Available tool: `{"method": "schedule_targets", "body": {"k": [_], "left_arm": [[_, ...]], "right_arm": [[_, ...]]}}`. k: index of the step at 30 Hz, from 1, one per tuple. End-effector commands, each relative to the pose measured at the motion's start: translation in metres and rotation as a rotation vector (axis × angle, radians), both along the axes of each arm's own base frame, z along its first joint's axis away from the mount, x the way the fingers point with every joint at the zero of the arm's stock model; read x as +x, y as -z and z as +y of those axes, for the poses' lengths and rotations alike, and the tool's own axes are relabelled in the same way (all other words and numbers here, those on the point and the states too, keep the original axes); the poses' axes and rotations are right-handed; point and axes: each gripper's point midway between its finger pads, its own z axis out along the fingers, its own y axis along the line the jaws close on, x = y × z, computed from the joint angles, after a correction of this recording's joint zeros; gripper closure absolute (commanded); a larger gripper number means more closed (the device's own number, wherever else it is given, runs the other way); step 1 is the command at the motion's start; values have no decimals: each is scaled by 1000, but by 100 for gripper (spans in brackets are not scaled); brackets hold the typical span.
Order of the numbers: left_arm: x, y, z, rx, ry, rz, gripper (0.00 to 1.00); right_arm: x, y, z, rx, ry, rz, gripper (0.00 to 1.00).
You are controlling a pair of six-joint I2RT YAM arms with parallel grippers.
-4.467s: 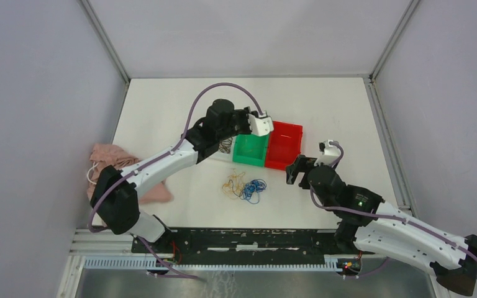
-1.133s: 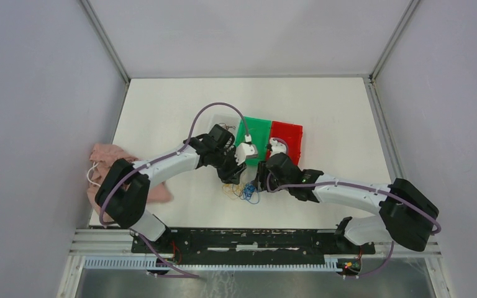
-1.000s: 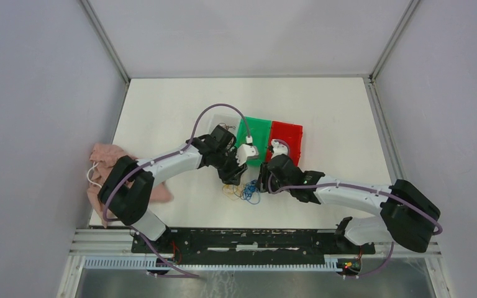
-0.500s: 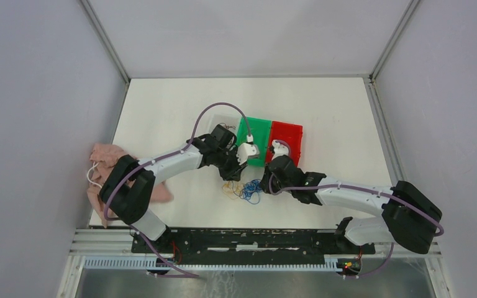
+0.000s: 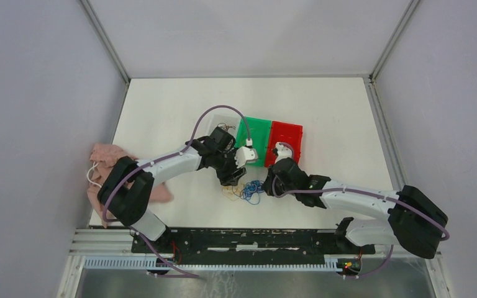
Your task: Untangle the cables
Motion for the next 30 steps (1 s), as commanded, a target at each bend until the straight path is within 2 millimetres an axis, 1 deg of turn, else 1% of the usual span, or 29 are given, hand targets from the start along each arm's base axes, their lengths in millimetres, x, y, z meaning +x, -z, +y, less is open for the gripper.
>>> {"method": "schedule_targets", "body": {"k": [1,2,3,5,7,8,9,12,14,19,20,22,26,27,30], "left_arm": [[16,0,-3,6,43,-102,39],[17,1,-2,10,44,-108,43],[19,2,-1,15,48,-115,49],[23,1,-2,15,40,-121,67],[25,-2,-1,8,30,-115,89],[26,-4,0,9,27,-117,94],[26,-5,2,14,26,-119,96],[25,-11,17,43,25,-138,97],[27,-18,28,69,30,-183,97],[38,-52,55,140,30,-357,97],[41,-61,59,151,19,-386,97],[45,-83,62,135,3,-435,97],[44,-135,61,58,-34,-516,97],[43,-144,61,45,-40,-528,97],[46,-192,61,-10,-71,-612,97]], "right_arm": [[4,-16,5,58,10,-39,96],[4,-17,5,59,9,-41,97],[4,-17,5,57,8,-41,97],[3,-16,4,53,6,-41,99],[2,-15,2,45,7,-37,100],[2,-13,0,40,7,-37,100],[1,-13,-1,37,9,-37,100],[-2,-8,-8,22,17,-35,100],[-4,-6,-13,16,23,-38,100],[-9,3,-26,-9,39,-32,100],[-10,4,-28,-10,42,-30,100],[-12,7,-31,-14,48,-25,100],[-14,12,-36,-21,57,-19,100],[-14,12,-37,-24,59,-19,100],[-16,17,-41,-39,65,-10,100]]}}
